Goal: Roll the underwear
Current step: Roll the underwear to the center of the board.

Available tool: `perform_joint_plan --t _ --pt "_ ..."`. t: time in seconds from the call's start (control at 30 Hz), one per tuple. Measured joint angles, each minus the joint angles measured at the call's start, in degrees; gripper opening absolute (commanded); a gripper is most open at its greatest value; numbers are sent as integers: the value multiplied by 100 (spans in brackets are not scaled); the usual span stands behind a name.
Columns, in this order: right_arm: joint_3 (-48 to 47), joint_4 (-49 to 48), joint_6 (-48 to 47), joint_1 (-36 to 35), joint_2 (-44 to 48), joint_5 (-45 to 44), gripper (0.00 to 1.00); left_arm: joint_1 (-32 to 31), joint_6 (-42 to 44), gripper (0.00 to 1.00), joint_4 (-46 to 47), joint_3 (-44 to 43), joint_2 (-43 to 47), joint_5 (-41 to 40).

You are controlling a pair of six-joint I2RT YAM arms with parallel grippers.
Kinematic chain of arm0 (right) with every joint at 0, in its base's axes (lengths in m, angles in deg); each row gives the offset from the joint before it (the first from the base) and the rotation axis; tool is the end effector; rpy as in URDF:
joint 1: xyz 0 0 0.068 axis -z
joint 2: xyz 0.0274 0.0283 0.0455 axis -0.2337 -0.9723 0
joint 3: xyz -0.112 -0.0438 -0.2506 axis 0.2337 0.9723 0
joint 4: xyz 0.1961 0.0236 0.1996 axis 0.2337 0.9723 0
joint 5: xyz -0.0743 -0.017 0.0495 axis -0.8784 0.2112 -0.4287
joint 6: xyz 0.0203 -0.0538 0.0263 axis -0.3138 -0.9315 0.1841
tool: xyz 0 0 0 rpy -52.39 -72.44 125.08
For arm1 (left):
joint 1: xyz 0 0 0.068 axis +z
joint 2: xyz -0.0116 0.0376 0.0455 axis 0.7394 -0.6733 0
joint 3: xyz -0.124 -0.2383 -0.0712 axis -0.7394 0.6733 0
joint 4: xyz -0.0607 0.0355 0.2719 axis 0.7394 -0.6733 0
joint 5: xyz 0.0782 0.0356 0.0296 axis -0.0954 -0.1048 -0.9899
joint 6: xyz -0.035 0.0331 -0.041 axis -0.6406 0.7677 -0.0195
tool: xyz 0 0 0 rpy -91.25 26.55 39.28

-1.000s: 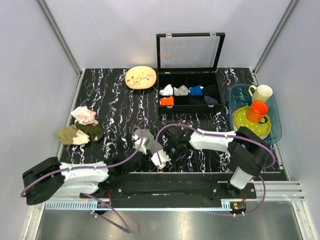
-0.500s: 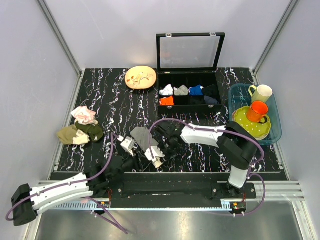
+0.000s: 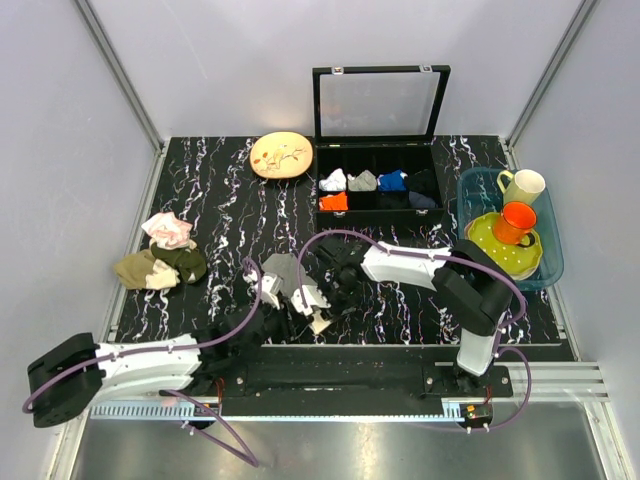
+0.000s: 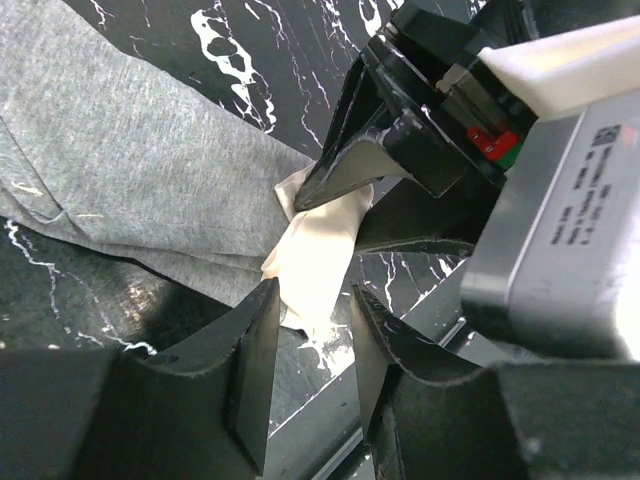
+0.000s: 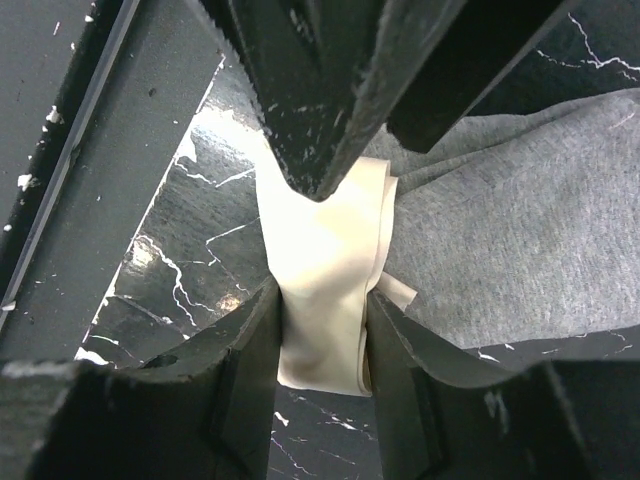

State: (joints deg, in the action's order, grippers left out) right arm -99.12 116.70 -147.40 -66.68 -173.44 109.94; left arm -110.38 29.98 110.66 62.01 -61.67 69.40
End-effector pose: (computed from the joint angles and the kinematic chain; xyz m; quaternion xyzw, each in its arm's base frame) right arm 0.1955 0.3036 0.1377 -0.8527 0.4302 0.2516 0.1568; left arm 0.0929 -0.1565 0.1259 0.0892 0.8174 -0.3874 0.4168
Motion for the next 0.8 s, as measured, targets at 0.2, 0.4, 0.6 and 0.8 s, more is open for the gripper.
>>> perform_joint_plan --t 0.2,0.4,0.6,0.8 --pt "0 55 83 111 -4 50 45 0 -214 34 955 48 -859 24" --pt "-2 52 179 149 -4 90 46 0 -424 29 1631 83 -1652 109" --pt "-20 26 214 55 -7 94 48 7 -789 11 2317 79 -2686 282" --pt "-20 33 304 50 31 94 54 81 -1423 5 2964 79 -3309 278"
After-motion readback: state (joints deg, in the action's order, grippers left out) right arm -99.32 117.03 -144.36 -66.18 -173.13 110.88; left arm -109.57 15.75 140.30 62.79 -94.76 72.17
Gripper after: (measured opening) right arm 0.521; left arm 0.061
